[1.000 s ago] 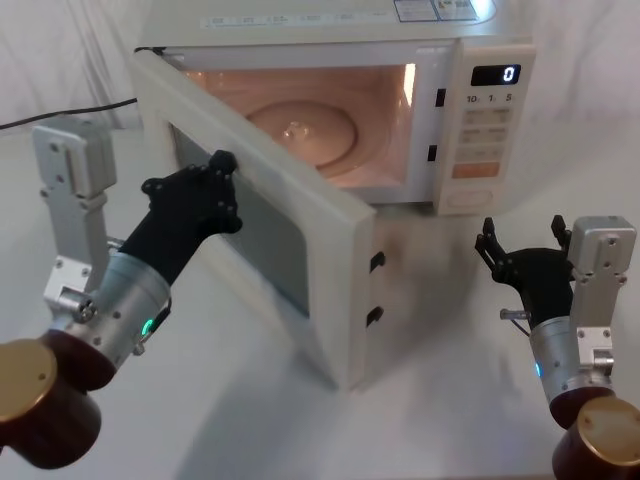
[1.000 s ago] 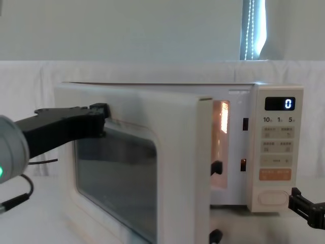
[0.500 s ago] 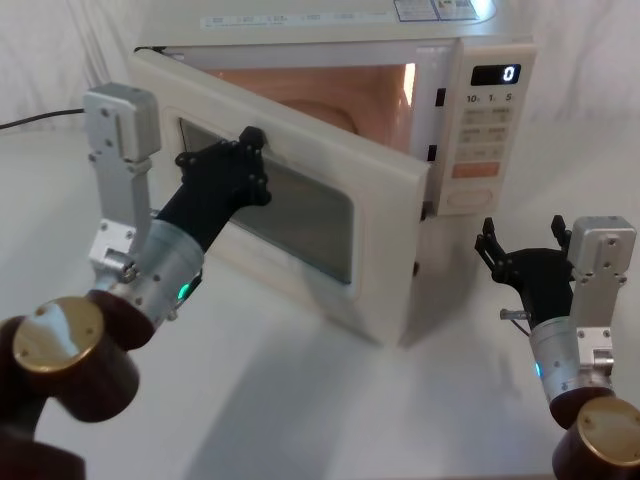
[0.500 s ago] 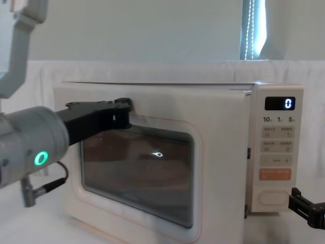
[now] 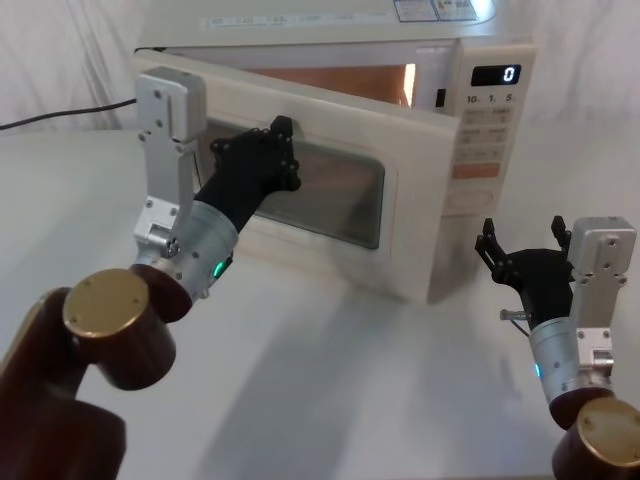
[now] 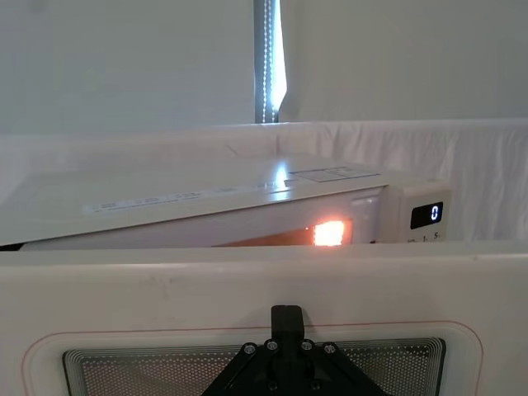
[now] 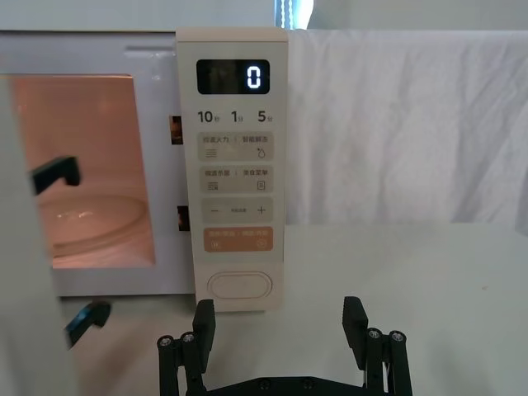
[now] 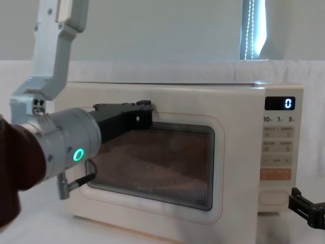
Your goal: Press the button to open the microwave door with one hand; close the microwave door with the other hand.
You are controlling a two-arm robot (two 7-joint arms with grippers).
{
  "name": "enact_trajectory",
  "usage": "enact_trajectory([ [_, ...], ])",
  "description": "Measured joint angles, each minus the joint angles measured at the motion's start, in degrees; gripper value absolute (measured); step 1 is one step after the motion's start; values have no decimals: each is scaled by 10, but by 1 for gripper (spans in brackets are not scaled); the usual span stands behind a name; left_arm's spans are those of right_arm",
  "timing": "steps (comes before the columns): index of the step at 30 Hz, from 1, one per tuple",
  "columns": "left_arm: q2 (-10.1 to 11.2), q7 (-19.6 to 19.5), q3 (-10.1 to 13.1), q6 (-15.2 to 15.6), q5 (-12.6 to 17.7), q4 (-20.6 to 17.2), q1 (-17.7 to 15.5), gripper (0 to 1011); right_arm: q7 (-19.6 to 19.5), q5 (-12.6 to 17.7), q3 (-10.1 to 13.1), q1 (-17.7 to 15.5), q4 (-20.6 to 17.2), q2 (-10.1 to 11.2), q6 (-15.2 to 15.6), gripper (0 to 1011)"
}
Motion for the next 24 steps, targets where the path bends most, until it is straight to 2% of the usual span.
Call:
enact_trajectory([
  [24, -42, 0, 25, -23, 27, 88, -62, 0, 0, 0, 0, 0, 0, 0, 0, 1002],
])
